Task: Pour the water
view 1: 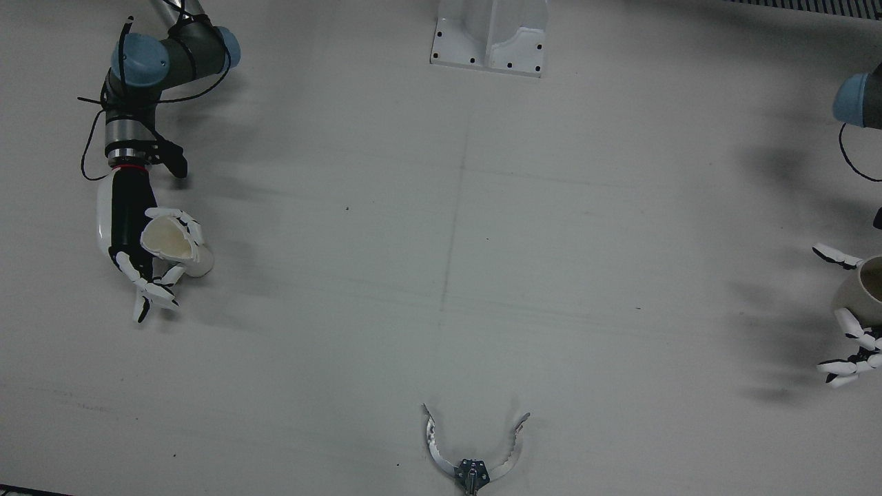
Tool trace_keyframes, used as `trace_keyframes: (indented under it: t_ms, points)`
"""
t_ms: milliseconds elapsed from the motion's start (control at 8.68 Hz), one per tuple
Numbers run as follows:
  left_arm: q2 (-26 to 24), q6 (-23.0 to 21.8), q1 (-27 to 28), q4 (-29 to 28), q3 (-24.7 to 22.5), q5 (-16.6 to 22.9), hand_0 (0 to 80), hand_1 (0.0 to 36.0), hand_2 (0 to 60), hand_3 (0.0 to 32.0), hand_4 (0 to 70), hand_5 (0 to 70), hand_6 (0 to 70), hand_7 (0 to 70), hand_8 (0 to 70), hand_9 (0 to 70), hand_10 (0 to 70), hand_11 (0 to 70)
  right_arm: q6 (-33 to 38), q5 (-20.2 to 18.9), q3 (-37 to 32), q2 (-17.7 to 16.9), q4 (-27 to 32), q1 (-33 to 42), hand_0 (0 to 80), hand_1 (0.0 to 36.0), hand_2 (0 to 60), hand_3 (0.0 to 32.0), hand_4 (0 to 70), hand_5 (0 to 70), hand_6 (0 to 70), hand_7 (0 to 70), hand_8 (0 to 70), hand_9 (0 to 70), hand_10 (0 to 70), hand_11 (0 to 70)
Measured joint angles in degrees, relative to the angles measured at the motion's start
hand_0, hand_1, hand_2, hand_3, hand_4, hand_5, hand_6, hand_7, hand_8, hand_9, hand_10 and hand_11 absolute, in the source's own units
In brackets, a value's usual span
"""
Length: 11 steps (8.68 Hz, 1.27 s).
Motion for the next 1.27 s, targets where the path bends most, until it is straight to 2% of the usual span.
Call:
trace_keyframes:
  t_ms: [230,346,461,691,807,922,1037,1152,1267]
  points:
    - [-0.02,-0.09,-0.02,0.1,-0.64,0.03,80.0,17.9,0.0,0.0,70.0,70.0,25.0,22.3,15.7,12.3,8.8,13.3,0.13,-0.05,3.06,-0.2,-1.09,1.29,80.0,36.0,34.4,0.0,20.8,16.6,45.8,53.9,18.3,21.0,0.0,0.0]
    - [-0.09,-0.23,-0.02,0.43,-1.66,0.09,80.0,19.8,0.0,0.0,70.0,70.0,26.7,23.7,16.3,13.0,9.2,14.1,0.23,-0.3,5.22,-0.46,-2.84,2.74,80.0,36.0,33.4,0.0,17.8,16.3,43.8,51.4,17.7,20.3,0.0,0.0]
    - [-0.26,-0.34,0.04,1.02,-3.3,0.29,80.0,22.7,0.0,0.0,70.0,70.0,28.2,25.0,16.7,13.5,9.4,14.6,0.34,-0.65,7.39,-0.83,-4.77,4.54,80.0,36.0,32.9,0.0,17.4,16.2,42.7,50.0,16.9,19.4,0.0,0.0]
    - [-1.79,-0.25,1.69,3.57,-7.66,0.88,80.0,25.5,2.4,0.0,70.0,70.0,31.1,28.1,17.7,14.6,9.6,15.2,0.45,-1.03,10.91,-2.79,-6.59,7.22,80.0,36.0,33.4,0.0,20.2,16.2,43.6,51.4,16.5,18.9,0.0,0.0]
    - [-4.53,-0.25,4.38,6.31,-9.77,1.03,80.0,25.9,3.4,0.0,70.0,70.0,31.5,28.4,17.6,14.4,9.6,15.1,0.47,-1.43,11.98,-3.56,-6.88,8.36,80.0,36.0,33.2,0.0,20.9,16.2,44.0,52.5,16.6,19.2,0.0,0.0]
    - [-9.7,-0.2,7.72,10.57,-11.06,1.1,80.0,24.8,3.4,0.0,70.0,70.0,31.1,28.1,17.5,14.3,9.6,15.0,0.5,-2.23,12.6,-3.95,-7.02,9.63,80.0,36.0,33.1,0.0,20.9,16.4,43.9,53.0,16.6,19.4,0.0,0.0]
    - [-17.28,-0.11,11.45,16.77,-11.54,1.2,80.0,23.3,2.8,0.0,70.0,70.0,30.1,26.9,17.1,13.9,9.5,14.8,0.53,-2.95,13.19,-4.19,-7.08,10.89,80.0,36.0,33.0,0.0,21.7,16.1,43.8,52.9,16.5,19.4,0.0,0.0]
    - [-26.18,0.01,14.99,23.8,-11.18,2.02,80.0,21.5,2.3,0.0,70.0,70.0,29.1,25.7,16.9,13.6,9.6,14.8,0.58,-3.34,13.64,-4.5,-7.1,11.72,80.0,36.0,32.8,0.0,21.3,16.0,43.7,52.7,17.0,20.0,0.0,0.0]
    - [-34.9,0.15,17.99,29.58,-9.7,3.02,80.0,21.5,1.2,0.0,70.0,70.0,29.2,25.7,16.9,13.5,9.6,14.8,0.73,-3.53,13.97,-4.81,-7.12,12.24,80.0,36.0,32.8,0.0,20.5,15.8,43.3,51.7,17.1,20.2,0.0,0.0]
